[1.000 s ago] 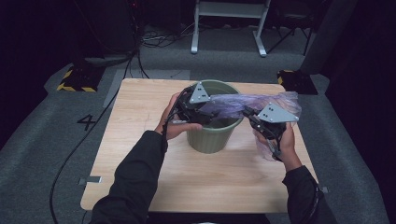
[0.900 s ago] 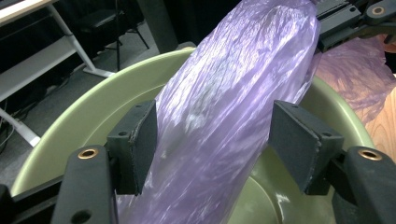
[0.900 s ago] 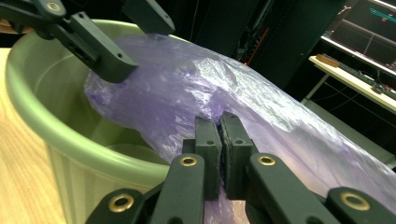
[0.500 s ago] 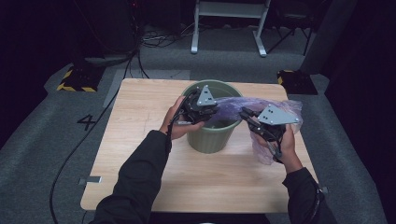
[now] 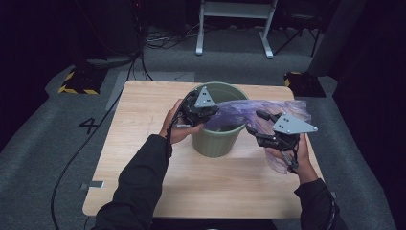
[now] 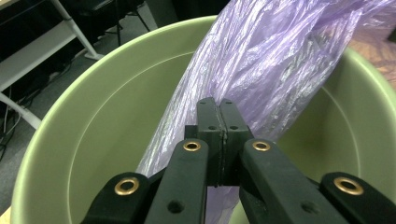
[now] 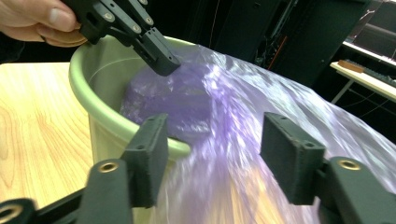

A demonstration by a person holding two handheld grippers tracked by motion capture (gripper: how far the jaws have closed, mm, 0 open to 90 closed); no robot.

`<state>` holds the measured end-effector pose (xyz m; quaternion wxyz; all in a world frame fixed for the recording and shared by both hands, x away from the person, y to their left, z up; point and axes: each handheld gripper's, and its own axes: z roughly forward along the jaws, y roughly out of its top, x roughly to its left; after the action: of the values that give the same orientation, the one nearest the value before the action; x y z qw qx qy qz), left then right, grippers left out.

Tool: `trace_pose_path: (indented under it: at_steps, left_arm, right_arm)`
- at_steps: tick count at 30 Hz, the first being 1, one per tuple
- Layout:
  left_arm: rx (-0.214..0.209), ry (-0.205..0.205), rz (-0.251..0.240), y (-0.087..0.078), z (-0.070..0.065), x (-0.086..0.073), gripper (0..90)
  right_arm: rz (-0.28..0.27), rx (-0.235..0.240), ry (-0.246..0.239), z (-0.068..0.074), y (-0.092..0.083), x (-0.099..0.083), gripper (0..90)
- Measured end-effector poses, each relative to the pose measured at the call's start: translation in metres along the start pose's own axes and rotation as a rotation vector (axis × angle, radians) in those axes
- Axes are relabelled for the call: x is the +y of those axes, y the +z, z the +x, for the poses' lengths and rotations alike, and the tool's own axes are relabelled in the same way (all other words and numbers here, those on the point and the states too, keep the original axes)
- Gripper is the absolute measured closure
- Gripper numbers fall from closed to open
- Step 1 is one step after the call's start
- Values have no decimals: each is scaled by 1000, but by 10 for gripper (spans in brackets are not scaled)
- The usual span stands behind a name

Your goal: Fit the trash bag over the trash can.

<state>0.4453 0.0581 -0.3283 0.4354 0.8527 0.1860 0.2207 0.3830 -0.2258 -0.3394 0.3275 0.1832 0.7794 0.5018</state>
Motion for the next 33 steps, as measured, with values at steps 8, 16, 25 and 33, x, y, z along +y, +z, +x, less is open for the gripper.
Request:
trace_pose_path:
  at_steps: [8,16,25,33]
  left_arm:
    - [-4,-16,-16,-4,6,-5,896]
    - [-14,-29,-25,-4,9,-6,896]
    - [-24,-35,-32,-6,10,-7,893]
    - [-10,-61,-51,-8,13,-9,769]
  right_arm:
    - [5,-54,16,-6,-17,-15,333]
    - [62,-92,14,-12,-22,-32,588]
    - [42,-125,35,-16,-15,-35,885]
    - [23,-129,19,-14,-17,-32,900]
